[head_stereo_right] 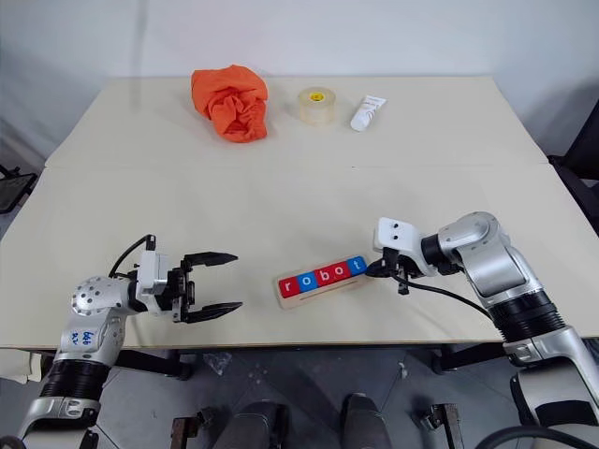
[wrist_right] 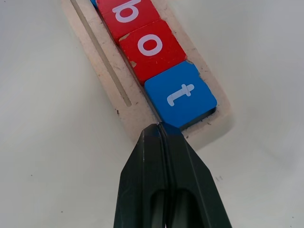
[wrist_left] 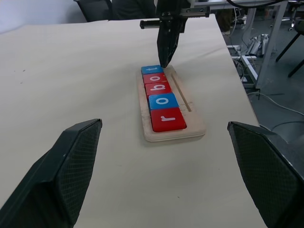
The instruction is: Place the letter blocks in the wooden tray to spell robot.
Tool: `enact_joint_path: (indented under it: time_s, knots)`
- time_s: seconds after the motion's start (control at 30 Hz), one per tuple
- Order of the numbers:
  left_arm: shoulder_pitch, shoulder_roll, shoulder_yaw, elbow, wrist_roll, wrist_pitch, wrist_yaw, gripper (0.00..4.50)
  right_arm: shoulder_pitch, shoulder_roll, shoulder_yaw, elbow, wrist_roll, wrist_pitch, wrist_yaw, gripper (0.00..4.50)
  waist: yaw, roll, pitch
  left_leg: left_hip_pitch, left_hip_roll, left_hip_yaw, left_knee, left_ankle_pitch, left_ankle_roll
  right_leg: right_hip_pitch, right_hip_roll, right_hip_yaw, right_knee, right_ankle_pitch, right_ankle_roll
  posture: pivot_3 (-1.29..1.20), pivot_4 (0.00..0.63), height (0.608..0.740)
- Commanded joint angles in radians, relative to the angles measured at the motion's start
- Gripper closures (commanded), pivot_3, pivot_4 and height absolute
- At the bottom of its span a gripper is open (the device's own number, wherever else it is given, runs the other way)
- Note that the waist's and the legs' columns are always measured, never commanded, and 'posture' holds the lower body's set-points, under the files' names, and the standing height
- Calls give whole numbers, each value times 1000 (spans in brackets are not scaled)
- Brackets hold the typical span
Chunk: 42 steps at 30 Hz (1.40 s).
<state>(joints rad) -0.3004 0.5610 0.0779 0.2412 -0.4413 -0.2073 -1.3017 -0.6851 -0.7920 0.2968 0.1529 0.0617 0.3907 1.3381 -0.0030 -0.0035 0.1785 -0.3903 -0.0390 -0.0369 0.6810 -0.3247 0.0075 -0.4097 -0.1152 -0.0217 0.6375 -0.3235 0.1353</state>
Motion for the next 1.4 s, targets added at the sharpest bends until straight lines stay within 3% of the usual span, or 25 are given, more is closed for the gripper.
enact_joint_path:
  time_s: [0.03,0.6,1.4]
  knots:
    - [15,13,22,-41,-13,-4,6,0,-20,-30,-25,-40,14,-8,30,4485,0,0,0,0,0,0,0,0,0,0,0,0,0,0,0,0,150,740]
    - [39,19,24,-81,-19,12,25,0,-244,180,18,406,-110,-251,-73,4485,-4,0,0,0,0,0,0,0,0,0,1,-1,1,0,0,0,150,740]
    - [16,24,28,-53,-14,6,28,0,-139,113,13,260,-112,-200,23,4485,-1,0,0,0,-1,0,0,0,0,0,1,-1,1,0,0,0,150,740]
